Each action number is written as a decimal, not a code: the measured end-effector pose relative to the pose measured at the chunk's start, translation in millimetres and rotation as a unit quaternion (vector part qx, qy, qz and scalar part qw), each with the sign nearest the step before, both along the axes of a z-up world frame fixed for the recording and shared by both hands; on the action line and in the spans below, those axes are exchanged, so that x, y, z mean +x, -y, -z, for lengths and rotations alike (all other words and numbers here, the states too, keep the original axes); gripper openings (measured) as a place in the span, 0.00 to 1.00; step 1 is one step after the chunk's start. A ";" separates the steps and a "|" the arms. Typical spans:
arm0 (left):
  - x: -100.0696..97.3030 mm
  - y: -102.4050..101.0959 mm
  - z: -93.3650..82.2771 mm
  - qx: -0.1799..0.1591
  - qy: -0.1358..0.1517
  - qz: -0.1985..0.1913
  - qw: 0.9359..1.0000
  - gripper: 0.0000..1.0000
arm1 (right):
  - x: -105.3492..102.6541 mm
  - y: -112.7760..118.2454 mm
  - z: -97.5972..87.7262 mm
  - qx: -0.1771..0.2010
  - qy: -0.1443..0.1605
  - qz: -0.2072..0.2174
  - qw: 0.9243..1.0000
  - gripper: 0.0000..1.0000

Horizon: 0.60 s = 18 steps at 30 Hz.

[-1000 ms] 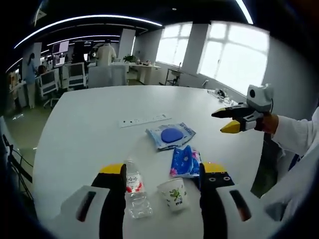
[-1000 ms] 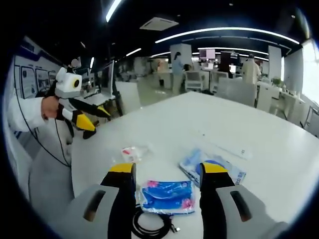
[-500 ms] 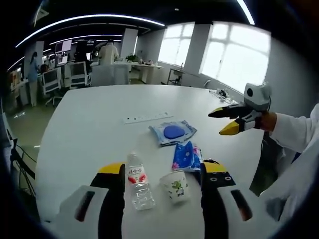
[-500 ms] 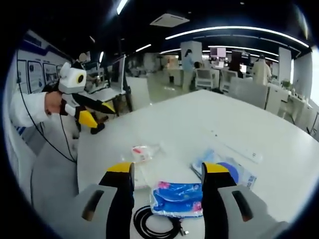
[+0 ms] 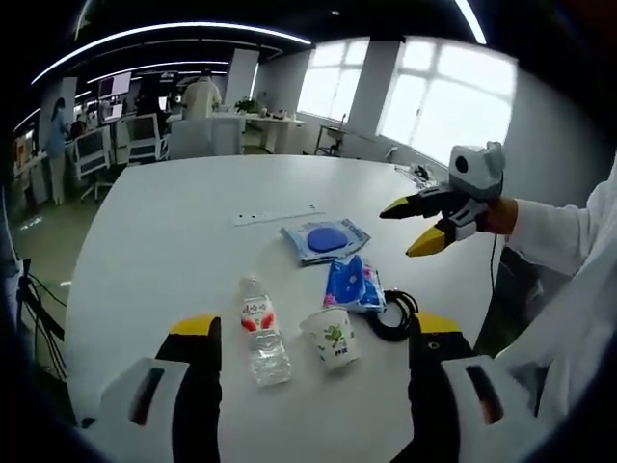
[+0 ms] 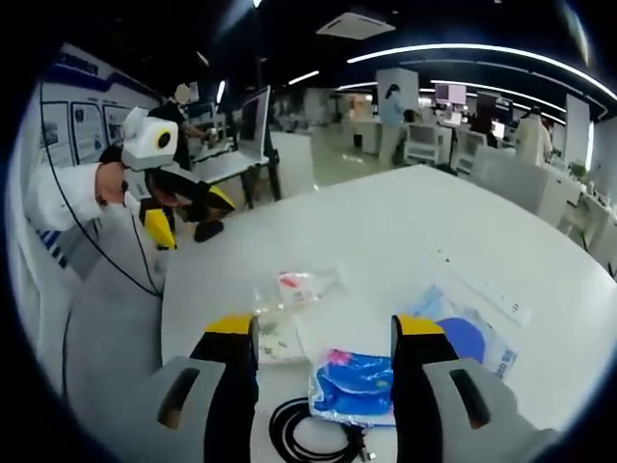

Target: Arrange the tabletop items into an orderly group along one side of the table until the central work area is clear of visible clutter.

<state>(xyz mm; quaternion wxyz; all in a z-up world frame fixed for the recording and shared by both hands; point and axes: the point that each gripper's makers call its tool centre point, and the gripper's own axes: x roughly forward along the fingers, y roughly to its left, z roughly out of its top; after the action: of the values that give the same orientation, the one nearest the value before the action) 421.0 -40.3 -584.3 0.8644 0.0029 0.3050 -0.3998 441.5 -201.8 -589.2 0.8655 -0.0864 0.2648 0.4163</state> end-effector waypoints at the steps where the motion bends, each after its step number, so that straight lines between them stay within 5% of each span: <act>1: -2.4 -0.4 1.4 -0.001 -0.002 0.002 1.000 0.85 | 0.3 -2.8 1.6 -0.001 -0.003 -0.004 1.000 0.54; 18: -28.3 -14.9 27.0 0.000 -0.043 0.009 0.999 0.90 | -2.1 -36.6 37.0 -0.030 -0.045 -0.081 0.995 0.53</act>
<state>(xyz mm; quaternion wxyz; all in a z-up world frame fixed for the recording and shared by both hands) 392.6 -25.4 -611.3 0.8466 -0.0116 0.3418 -0.4077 439.4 -165.2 -626.3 0.8131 -0.1151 0.3078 0.4804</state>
